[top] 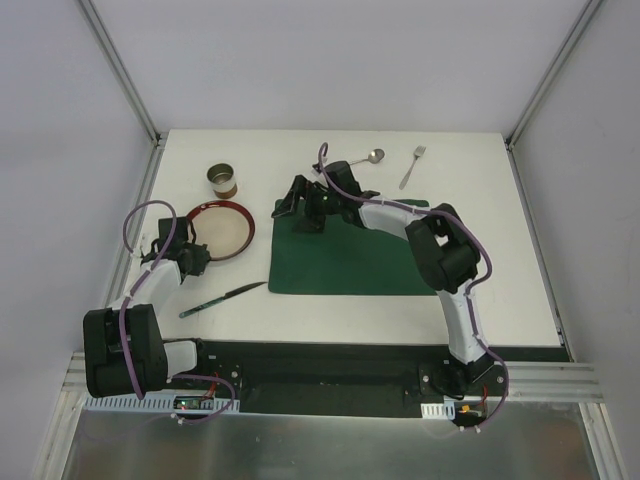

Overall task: Set the dinner table for one person
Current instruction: Pick up the plate at the center of the board.

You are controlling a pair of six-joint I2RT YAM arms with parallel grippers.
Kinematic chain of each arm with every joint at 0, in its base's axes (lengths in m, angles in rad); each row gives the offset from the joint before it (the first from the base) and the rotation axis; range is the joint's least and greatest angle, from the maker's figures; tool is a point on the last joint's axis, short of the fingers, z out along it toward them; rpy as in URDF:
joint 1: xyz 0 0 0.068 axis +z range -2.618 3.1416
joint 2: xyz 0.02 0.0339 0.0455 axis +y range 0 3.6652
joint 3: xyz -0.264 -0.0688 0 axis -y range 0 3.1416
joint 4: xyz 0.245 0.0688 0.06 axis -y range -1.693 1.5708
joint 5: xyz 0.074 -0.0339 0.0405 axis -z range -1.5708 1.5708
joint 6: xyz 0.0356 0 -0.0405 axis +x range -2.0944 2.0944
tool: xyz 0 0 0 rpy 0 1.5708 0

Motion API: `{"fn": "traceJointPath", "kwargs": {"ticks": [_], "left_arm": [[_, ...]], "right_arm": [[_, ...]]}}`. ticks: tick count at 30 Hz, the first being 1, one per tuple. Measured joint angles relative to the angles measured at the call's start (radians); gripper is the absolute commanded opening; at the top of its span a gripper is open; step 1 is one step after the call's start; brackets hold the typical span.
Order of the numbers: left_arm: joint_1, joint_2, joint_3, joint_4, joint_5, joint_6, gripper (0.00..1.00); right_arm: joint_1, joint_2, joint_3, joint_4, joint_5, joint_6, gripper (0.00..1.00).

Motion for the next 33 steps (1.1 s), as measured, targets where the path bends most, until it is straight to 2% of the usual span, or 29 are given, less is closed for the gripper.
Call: {"fn": "traceJointPath", "kwargs": {"ticks": [19, 33], "left_arm": [[0.000, 0.005, 0.018, -0.015, 0.013, 0.043, 0.00], [-0.004, 0.031, 0.048, -0.027, 0.047, 0.069, 0.00]], "right_arm": [[0.114, 0.217, 0.201, 0.016, 0.013, 0.074, 0.99], [0.150, 0.285, 0.273, 0.062, 0.024, 0.130, 0.99]]}}
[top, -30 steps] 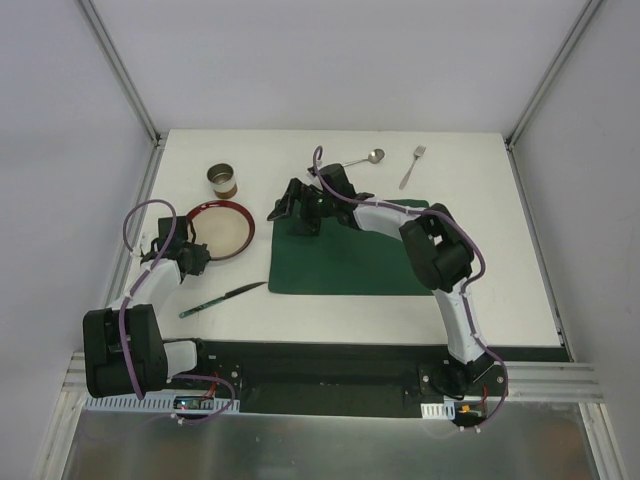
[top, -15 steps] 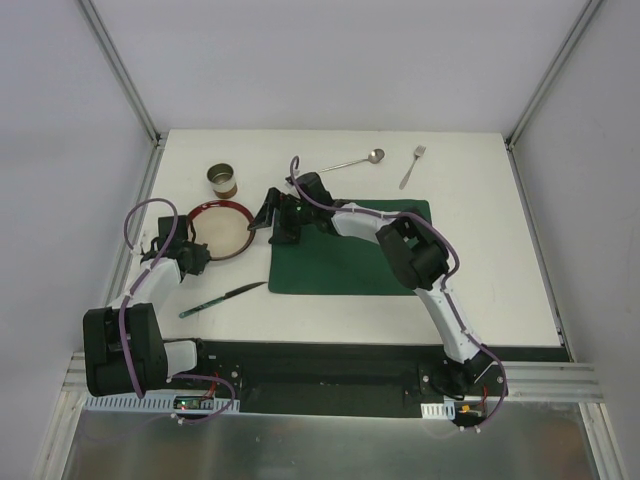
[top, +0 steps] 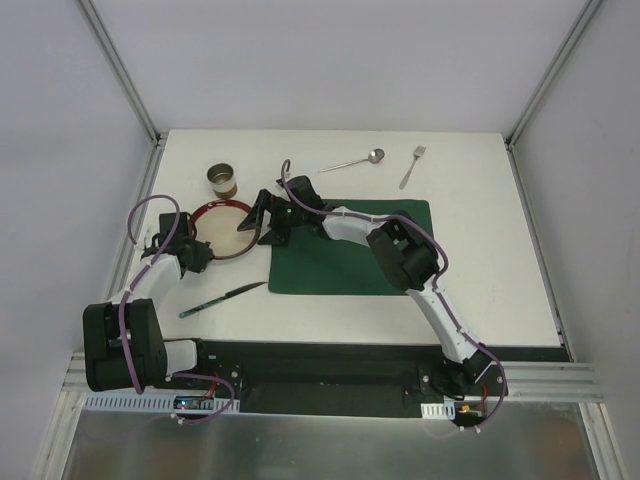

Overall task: Set the dinner table for one person
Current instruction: Pick up the plate at the center of the board.

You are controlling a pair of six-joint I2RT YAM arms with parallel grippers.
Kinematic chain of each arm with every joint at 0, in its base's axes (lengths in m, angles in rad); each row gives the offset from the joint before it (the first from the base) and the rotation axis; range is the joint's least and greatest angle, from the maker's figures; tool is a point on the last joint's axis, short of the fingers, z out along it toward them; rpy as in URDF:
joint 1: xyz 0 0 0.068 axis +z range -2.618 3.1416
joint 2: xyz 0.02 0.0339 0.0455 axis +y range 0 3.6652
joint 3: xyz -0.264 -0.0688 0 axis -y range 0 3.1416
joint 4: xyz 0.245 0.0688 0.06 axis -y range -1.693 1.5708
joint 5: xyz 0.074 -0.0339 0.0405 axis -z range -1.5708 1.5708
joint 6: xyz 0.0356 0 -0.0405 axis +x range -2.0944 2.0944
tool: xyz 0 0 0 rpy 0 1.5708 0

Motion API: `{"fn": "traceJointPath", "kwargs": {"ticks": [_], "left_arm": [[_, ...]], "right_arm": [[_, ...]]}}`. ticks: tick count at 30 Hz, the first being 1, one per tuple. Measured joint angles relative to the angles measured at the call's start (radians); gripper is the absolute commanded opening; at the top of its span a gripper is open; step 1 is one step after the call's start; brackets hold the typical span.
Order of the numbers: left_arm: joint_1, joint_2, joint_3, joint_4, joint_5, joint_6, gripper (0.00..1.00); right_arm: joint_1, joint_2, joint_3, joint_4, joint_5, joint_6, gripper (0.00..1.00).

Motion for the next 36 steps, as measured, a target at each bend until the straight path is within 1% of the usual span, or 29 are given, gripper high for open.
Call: {"fn": "traceJointPath", "kwargs": {"ticks": [12, 23, 30, 36], "left_arm": [[-0.009, 0.004, 0.016, -0.014, 0.024, 0.024, 0.00], [-0.009, 0.038, 0.036, -0.017, 0.017, 0.028, 0.00], [-0.008, 0.053, 0.052, -0.011, 0.010, 0.030, 0.00], [-0.010, 0.053, 0.078, -0.014, 0.010, 0.071, 0.00]], "right_arm": [[0.003, 0.037, 0.021, 0.067, 0.002, 0.069, 0.99], [0.003, 0.057, 0.047, 0.077, 0.016, 0.101, 0.99], [0.000, 0.095, 0.095, 0.096, 0.022, 0.132, 0.99], [-0.001, 0.111, 0.114, 0.108, 0.022, 0.135, 0.99]]}}
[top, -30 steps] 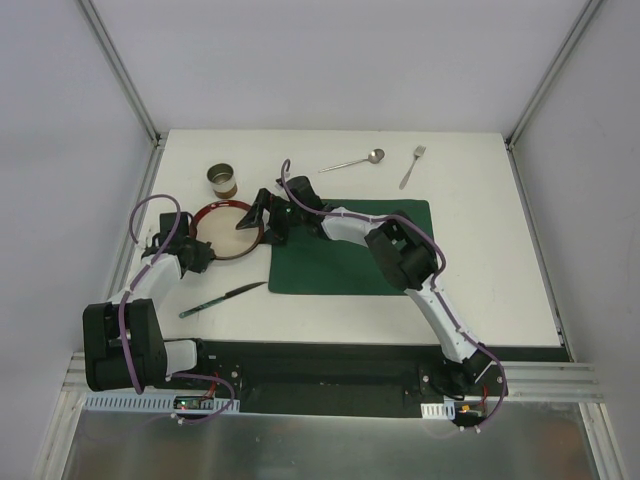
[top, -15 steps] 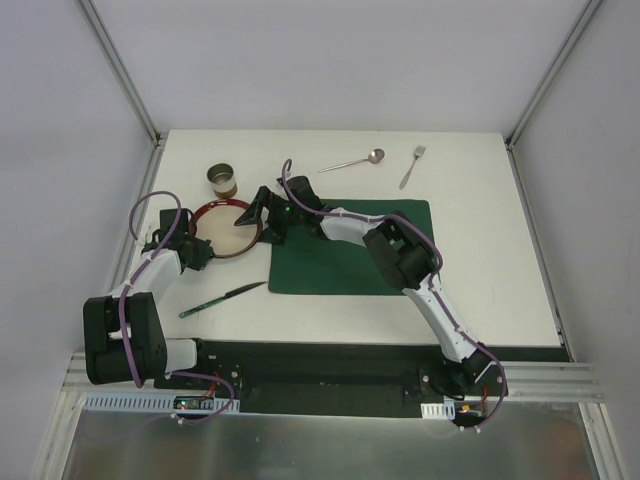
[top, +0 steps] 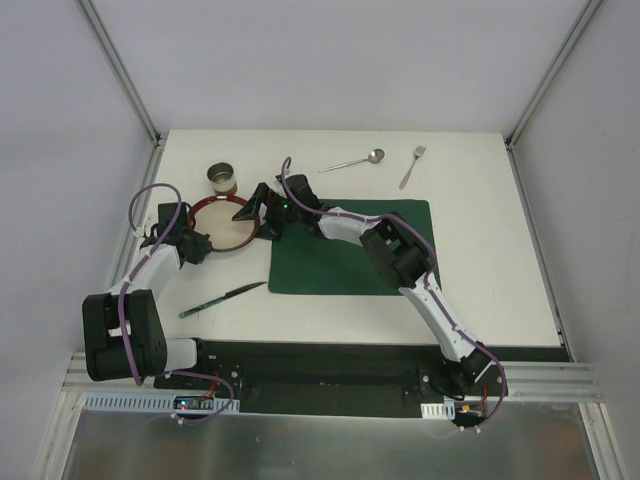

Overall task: Set the dinner table for one person
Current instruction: Pick up the plate at the center of the board.

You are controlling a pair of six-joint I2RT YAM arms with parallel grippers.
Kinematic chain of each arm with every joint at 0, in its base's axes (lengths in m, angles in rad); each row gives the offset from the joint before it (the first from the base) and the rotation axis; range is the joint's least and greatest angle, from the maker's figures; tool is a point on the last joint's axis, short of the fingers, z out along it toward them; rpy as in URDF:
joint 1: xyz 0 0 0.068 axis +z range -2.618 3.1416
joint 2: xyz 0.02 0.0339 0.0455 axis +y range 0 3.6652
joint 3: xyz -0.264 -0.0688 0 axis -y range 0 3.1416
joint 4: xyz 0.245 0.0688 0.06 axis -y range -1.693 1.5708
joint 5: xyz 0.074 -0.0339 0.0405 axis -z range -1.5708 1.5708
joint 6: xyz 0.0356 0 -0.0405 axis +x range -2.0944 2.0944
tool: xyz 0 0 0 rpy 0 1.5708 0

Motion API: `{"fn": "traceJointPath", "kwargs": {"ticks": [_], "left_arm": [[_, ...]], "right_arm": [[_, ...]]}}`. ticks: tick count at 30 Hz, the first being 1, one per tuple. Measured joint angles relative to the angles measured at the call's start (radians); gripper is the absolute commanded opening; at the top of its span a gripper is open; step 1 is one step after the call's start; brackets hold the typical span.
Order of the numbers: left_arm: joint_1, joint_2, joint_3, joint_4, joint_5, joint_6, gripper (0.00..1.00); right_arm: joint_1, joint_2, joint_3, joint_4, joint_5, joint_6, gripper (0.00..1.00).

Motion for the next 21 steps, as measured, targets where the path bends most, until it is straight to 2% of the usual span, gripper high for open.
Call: {"fn": "traceJointPath", "kwargs": {"ticks": [9, 11, 13, 15, 18, 19, 21], "left_arm": [[-0.003, 0.000, 0.010, -0.002, 0.008, 0.027, 0.00], [-0.006, 0.000, 0.011, -0.004, 0.007, 0.029, 0.00], [-0.006, 0.005, 0.014, -0.005, 0.007, 0.030, 0.00], [-0.006, 0.011, 0.017, -0.006, 0.006, 0.030, 0.00], [-0.007, 0.016, 0.019, -0.005, 0.005, 0.030, 0.00], [-0.007, 0.018, 0.020, -0.006, 0.005, 0.031, 0.00], [-0.007, 0.023, 0.021, -0.003, 0.003, 0.031, 0.00]], "right_arm": [[0.001, 0.005, 0.005, 0.004, 0.001, 0.003, 0.99], [0.001, 0.005, 0.005, 0.004, 0.005, 0.003, 0.95], [0.002, 0.005, 0.006, 0.003, 0.008, 0.003, 0.84], [0.002, 0.006, 0.006, 0.002, 0.014, 0.000, 0.78], [0.003, 0.011, 0.006, -0.001, 0.024, -0.002, 0.62], [0.003, 0.013, 0.006, -0.009, 0.034, -0.006, 0.53], [0.003, 0.020, 0.006, -0.015, 0.043, -0.011, 0.46]]}}
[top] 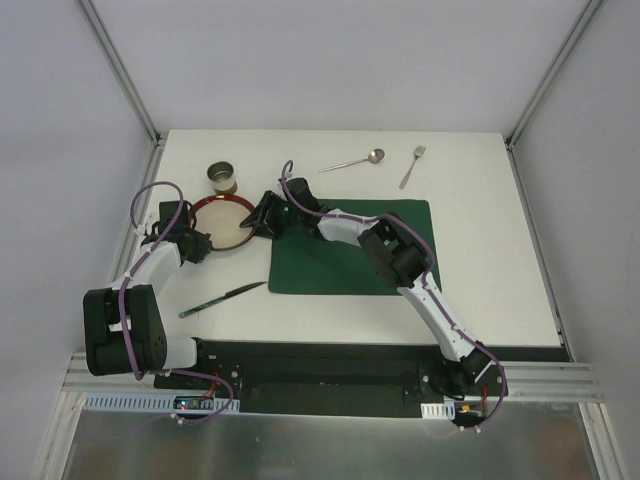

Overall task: Set the dinner table for one person
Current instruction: Pick up the plate at the center of the board.

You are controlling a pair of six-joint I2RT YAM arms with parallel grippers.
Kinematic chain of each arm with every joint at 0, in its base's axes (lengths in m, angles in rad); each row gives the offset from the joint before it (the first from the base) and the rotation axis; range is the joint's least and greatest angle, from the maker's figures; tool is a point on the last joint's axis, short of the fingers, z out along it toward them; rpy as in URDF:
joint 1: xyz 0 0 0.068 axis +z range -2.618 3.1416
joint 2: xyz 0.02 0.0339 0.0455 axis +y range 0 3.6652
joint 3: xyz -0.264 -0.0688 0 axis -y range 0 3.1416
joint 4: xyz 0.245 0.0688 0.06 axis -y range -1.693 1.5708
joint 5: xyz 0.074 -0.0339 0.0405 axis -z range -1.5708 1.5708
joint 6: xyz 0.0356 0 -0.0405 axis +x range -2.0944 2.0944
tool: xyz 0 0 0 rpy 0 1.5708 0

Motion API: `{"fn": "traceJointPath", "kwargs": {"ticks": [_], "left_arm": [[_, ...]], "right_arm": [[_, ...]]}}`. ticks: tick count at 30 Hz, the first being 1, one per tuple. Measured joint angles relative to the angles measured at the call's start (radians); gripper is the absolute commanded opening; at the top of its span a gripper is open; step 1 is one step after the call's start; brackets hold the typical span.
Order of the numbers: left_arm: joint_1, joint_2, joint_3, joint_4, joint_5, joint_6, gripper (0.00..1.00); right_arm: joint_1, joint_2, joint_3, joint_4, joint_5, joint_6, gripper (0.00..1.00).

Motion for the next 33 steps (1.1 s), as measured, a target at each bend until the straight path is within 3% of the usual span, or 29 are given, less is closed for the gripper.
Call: {"fn": "traceJointPath", "kwargs": {"ticks": [3, 4, 6, 10, 13, 30, 32, 33], "left_arm": [[0.000, 0.007, 0.000, 0.004, -0.006, 0.000, 0.00], [0.000, 0.008, 0.000, 0.005, -0.006, 0.000, 0.00], [0.000, 0.011, 0.001, 0.008, -0.009, 0.000, 0.00], [0.000, 0.015, 0.000, 0.011, -0.011, 0.001, 0.00], [0.000, 0.022, 0.001, 0.010, -0.011, 0.003, 0.00], [-0.012, 0.024, -0.007, 0.016, 0.023, 0.040, 0.00], [-0.012, 0.024, -0.006, 0.016, 0.026, 0.053, 0.05], [-0.012, 0.024, -0.006, 0.016, 0.027, 0.059, 0.12]], "right_arm": [[-0.001, 0.008, -0.001, 0.000, 0.003, 0.003, 0.37], [-0.001, 0.010, -0.001, -0.002, 0.006, 0.003, 0.29], [-0.002, 0.016, -0.001, -0.003, 0.013, -0.002, 0.26], [-0.004, 0.023, -0.001, -0.002, 0.014, 0.008, 0.08], [-0.004, 0.023, -0.004, -0.008, 0.021, 0.015, 0.01], [-0.005, -0.056, -0.144, 0.044, 0.062, -0.010, 0.01], [-0.005, -0.058, -0.147, 0.044, 0.064, -0.016, 0.01], [-0.005, -0.058, -0.148, 0.043, 0.064, -0.017, 0.01]]}}
